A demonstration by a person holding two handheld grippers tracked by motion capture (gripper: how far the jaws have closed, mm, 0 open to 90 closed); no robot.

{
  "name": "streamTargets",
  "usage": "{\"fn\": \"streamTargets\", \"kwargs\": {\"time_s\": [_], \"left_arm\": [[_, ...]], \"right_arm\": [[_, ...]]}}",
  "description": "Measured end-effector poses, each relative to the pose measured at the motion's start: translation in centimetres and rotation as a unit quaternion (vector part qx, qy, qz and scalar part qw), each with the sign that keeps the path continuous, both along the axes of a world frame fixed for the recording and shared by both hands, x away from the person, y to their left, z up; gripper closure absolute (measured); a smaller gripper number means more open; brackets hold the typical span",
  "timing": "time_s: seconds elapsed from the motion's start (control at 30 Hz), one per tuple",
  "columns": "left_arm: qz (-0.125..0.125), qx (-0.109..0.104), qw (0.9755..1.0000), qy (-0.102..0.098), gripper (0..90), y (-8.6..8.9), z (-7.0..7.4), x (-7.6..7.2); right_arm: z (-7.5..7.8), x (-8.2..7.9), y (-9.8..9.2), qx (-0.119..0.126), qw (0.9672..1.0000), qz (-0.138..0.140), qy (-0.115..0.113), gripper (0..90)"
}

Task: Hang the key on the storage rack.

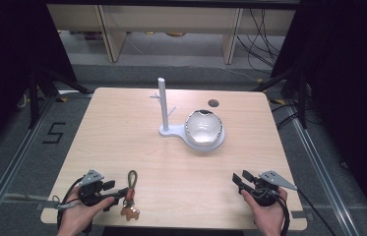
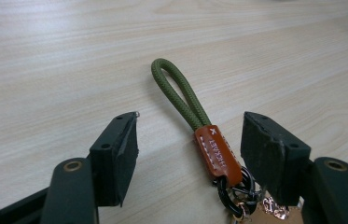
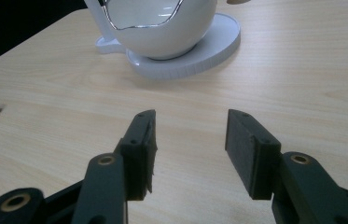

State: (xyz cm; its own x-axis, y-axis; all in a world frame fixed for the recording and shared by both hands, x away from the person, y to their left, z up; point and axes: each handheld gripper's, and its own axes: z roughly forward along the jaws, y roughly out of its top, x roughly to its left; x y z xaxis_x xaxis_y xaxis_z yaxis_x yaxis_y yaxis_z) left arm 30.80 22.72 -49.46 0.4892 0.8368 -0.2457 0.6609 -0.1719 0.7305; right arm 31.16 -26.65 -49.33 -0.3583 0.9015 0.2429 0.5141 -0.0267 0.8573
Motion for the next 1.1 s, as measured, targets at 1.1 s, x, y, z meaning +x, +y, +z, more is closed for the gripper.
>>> {"fn": "streamTargets", "kwargs": {"time_s": [1.1], "left_arm": [[-0.036,0.132,0.9717,0.192,34.8,-4.3,2.7,4.6]], "right_arm": [[0.6,0.2,0.4,-0.026,0.9971,0.010,0.071,52.1]]}}
